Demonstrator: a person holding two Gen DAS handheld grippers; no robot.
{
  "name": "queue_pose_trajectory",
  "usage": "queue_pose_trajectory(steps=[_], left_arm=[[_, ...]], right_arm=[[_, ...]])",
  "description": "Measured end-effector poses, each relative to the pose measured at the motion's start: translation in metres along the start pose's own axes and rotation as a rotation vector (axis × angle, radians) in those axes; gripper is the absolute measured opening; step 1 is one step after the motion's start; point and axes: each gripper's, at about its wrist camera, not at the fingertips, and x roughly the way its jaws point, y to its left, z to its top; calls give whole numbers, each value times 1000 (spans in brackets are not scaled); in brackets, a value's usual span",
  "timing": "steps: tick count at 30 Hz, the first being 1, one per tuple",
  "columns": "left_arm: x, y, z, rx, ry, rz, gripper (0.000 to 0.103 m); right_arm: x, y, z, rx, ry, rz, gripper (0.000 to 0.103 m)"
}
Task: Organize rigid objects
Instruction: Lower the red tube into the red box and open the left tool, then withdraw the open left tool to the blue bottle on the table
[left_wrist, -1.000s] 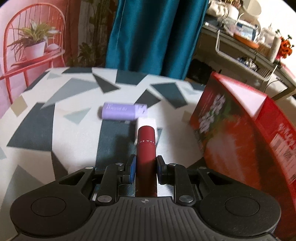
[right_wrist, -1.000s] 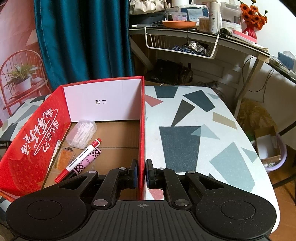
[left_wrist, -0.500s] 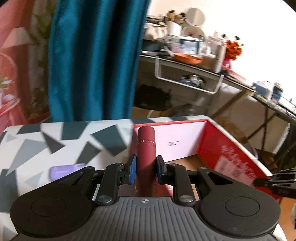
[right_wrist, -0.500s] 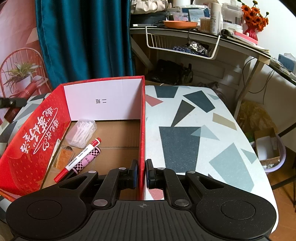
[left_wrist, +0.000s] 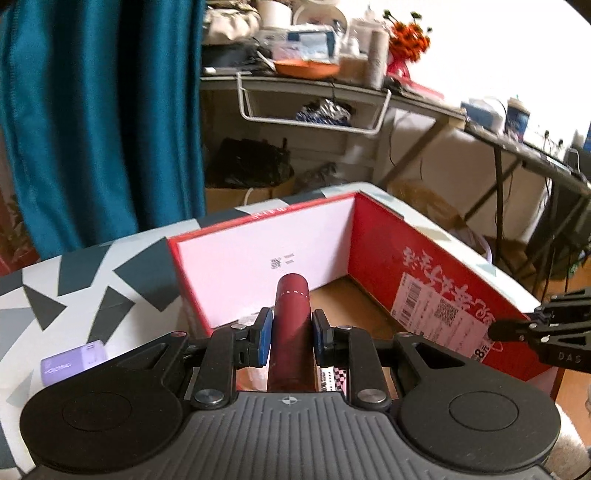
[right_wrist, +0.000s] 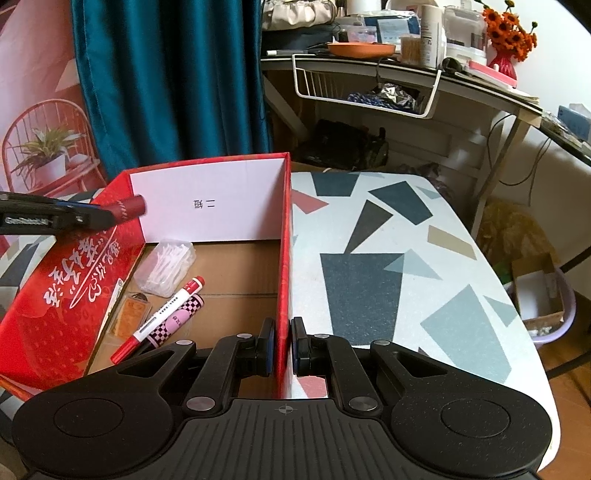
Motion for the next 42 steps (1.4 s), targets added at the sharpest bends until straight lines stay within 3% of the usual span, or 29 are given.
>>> queue_pose_trajectory(steps=[11, 25, 32, 37, 39, 42], left_arm=[[24, -14, 0, 38, 65, -31, 24], [-24, 24, 6, -80, -50, 11, 24], [-57, 73, -6, -204, -75, 123, 24], [-75, 113, -31, -324, -61, 253, 25], [-80, 127, -43, -370, -49, 316, 26], [-86, 147, -63, -453, -28, 390, 37]], right_arm=[[1, 0, -1, -1, -4, 2, 8], [1, -2, 0, 10, -9, 13, 9], [2, -3, 0, 12, -7, 19, 9], [3, -3, -1, 17, -9, 21, 9], [3, -3, -1, 16, -9, 19, 9], [3, -3, -1, 15, -8, 17, 9]])
